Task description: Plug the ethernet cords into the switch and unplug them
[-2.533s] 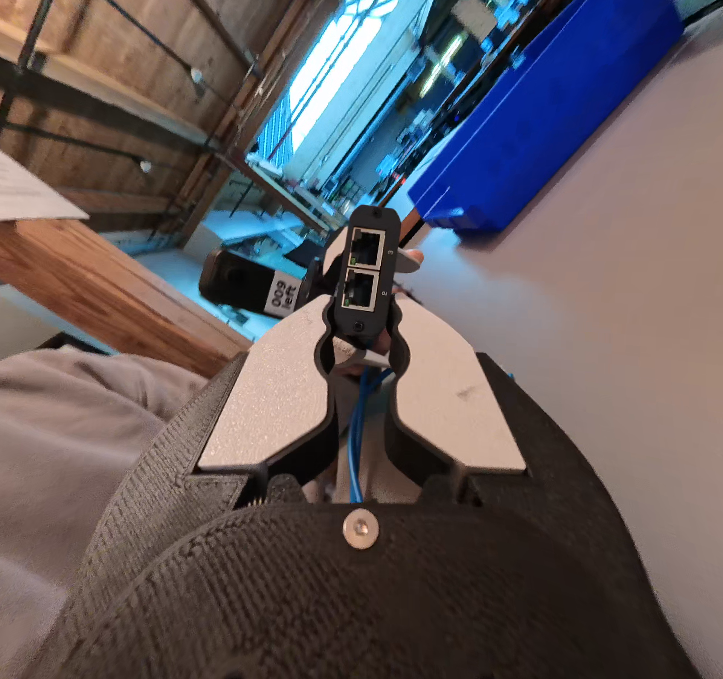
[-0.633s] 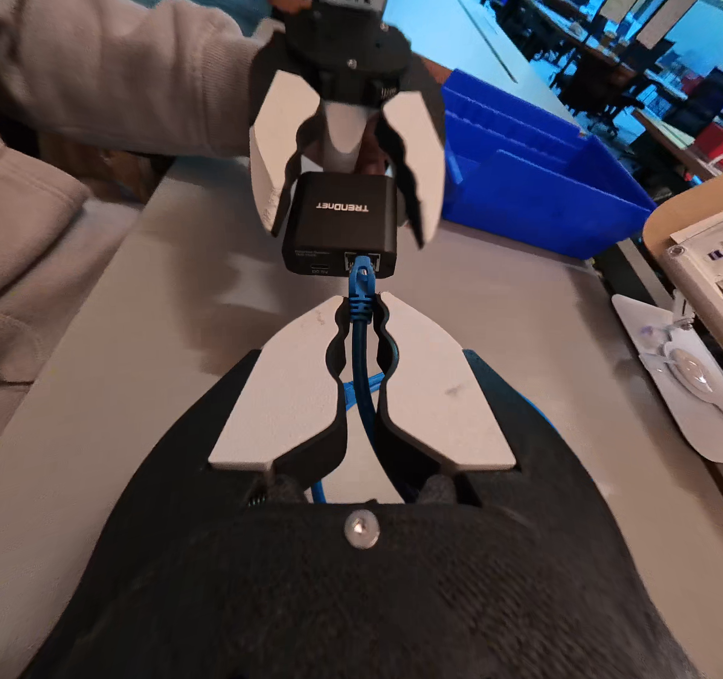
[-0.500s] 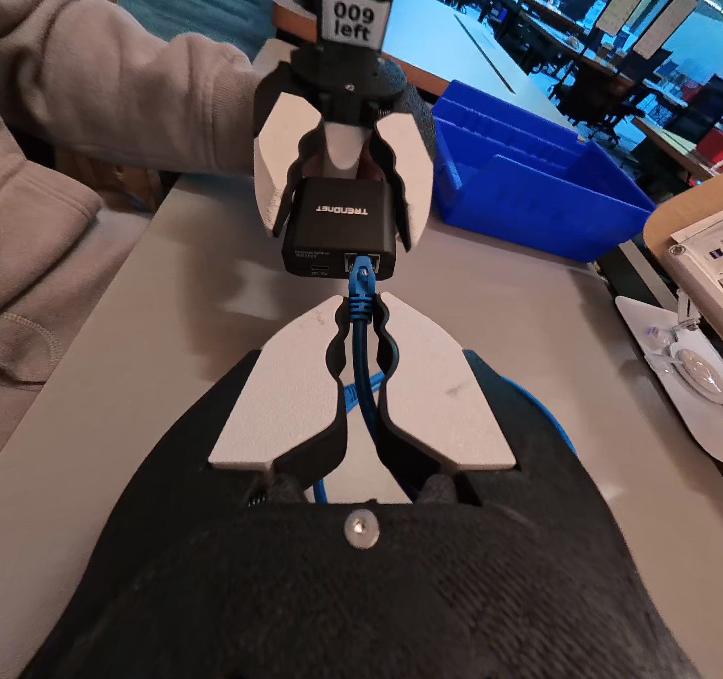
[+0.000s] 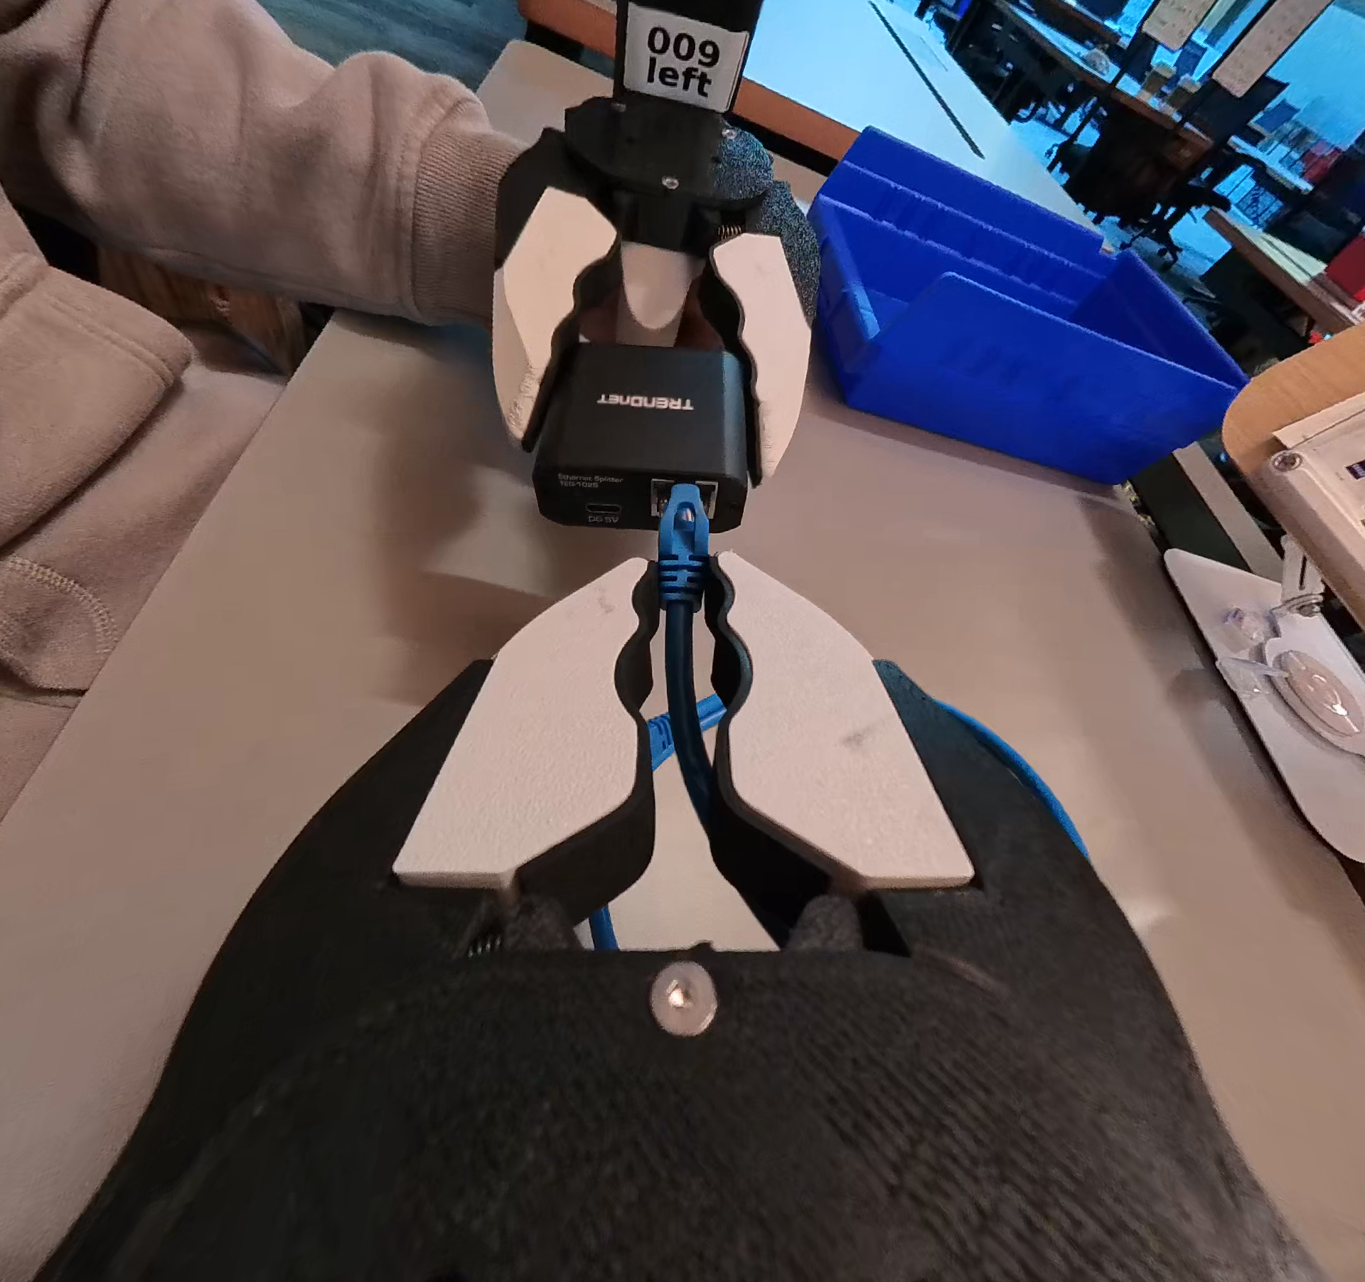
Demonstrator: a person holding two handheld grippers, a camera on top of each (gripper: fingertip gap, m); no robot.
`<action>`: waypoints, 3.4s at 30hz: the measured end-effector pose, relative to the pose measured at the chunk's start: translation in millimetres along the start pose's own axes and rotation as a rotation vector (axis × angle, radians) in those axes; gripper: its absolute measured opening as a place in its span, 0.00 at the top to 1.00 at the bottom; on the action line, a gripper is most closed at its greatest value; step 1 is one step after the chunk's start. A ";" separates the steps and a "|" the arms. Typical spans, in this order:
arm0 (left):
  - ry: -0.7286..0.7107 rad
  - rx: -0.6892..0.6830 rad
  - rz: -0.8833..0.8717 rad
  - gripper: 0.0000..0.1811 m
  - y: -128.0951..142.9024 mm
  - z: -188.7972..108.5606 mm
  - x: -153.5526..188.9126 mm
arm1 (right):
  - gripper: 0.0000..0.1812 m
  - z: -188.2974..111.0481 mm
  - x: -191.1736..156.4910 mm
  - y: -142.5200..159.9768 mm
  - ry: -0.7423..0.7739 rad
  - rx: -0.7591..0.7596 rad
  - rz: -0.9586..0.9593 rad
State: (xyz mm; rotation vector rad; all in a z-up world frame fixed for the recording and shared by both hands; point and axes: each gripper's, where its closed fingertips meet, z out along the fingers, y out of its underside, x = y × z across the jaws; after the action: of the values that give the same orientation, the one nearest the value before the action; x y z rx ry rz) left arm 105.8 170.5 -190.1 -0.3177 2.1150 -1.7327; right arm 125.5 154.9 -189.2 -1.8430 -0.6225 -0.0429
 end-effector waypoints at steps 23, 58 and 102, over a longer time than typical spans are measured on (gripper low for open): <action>-0.391 0.149 -0.007 0.66 -25.6 -4.0 -48.2 | 0.75 4.7 53.0 -28.3 0.191 0.719 1.254; -0.523 0.037 0.108 0.66 -7.7 17.7 -51.3 | 0.93 -11.4 65.9 -11.7 0.213 1.008 1.441; -0.551 -0.092 0.047 0.66 14.2 25.8 -54.4 | 0.92 -5.4 67.0 9.3 0.293 0.971 1.468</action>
State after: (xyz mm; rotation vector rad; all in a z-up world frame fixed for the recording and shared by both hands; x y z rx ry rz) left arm 166.8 172.8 -199.9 -0.6789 1.7773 -1.3254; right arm 188.6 174.4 -173.5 -0.9244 0.8803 0.7946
